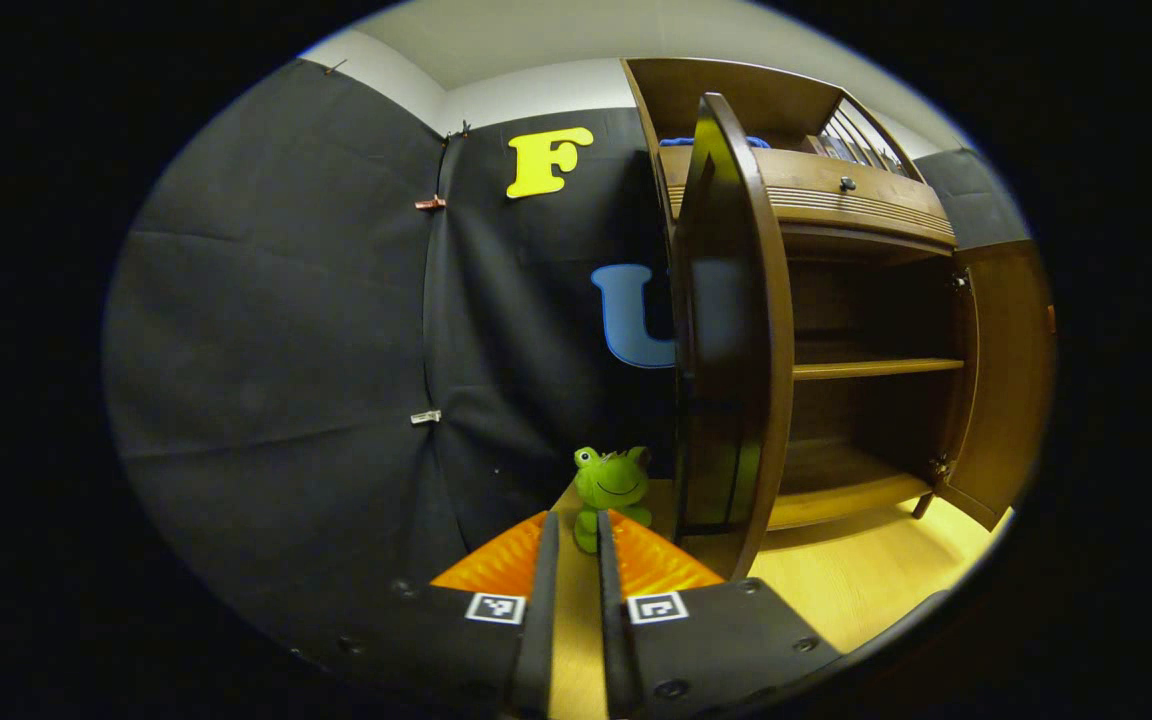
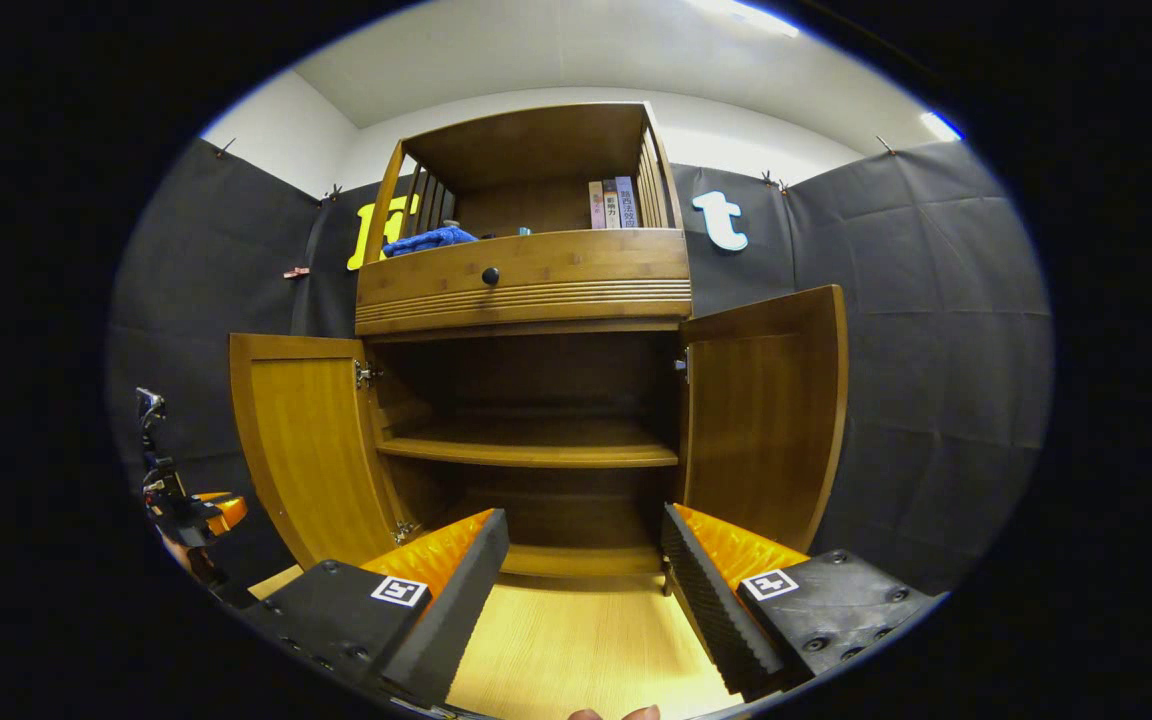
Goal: Open the right door of the double-door shoe cabinet with the right hand, and open the left door with the left hand.
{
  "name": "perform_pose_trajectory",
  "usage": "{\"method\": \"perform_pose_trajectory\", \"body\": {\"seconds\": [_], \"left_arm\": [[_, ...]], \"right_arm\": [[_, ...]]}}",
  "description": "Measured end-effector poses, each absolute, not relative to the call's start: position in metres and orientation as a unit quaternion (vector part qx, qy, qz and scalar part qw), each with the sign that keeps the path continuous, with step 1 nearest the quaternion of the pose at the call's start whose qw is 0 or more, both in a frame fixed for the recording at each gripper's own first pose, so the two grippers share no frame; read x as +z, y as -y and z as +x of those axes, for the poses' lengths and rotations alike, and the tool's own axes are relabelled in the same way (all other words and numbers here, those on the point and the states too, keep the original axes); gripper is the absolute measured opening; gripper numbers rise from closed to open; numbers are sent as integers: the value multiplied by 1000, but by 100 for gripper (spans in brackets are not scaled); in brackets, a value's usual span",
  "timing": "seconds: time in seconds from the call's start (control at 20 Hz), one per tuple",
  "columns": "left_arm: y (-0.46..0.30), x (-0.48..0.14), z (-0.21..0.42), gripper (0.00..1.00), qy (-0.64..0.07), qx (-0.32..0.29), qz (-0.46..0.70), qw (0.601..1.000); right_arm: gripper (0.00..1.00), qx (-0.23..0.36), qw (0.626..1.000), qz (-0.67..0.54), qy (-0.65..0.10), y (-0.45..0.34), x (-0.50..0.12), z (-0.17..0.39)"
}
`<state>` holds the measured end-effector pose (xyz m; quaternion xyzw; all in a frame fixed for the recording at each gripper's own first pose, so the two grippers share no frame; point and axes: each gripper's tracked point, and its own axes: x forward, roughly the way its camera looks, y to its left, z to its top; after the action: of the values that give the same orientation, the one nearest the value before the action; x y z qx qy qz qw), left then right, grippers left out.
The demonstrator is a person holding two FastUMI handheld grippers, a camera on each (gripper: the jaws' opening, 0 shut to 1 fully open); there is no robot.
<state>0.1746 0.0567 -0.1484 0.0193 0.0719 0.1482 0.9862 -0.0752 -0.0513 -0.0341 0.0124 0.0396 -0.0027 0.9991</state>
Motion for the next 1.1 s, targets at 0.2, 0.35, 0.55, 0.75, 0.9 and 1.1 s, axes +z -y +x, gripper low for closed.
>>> {"method": "perform_pose_trajectory", "body": {"seconds": [0.2,0.35,0.55,0.75,0.9,1.1], "left_arm": [[-37,-122,153,85,-53,158,59,984],[-7,-118,148,100,-56,151,54,985],[26,-97,139,100,-39,133,28,990],[61,-72,150,100,-18,118,22,993],[105,-55,171,96,-4,103,31,994],[143,-41,189,96,9,82,29,996]], "right_arm": [[98,-4,999,11,-35,70,-32,-76],[98,4,999,20,-38,78,-31,-76],[98,13,999,24,-38,86,-30,-75],[98,17,999,23,-36,90,-30,-74],[98,16,999,13,-30,93,-28,-70],[98,13,1000,12,-22,95,-25,-67]]}}
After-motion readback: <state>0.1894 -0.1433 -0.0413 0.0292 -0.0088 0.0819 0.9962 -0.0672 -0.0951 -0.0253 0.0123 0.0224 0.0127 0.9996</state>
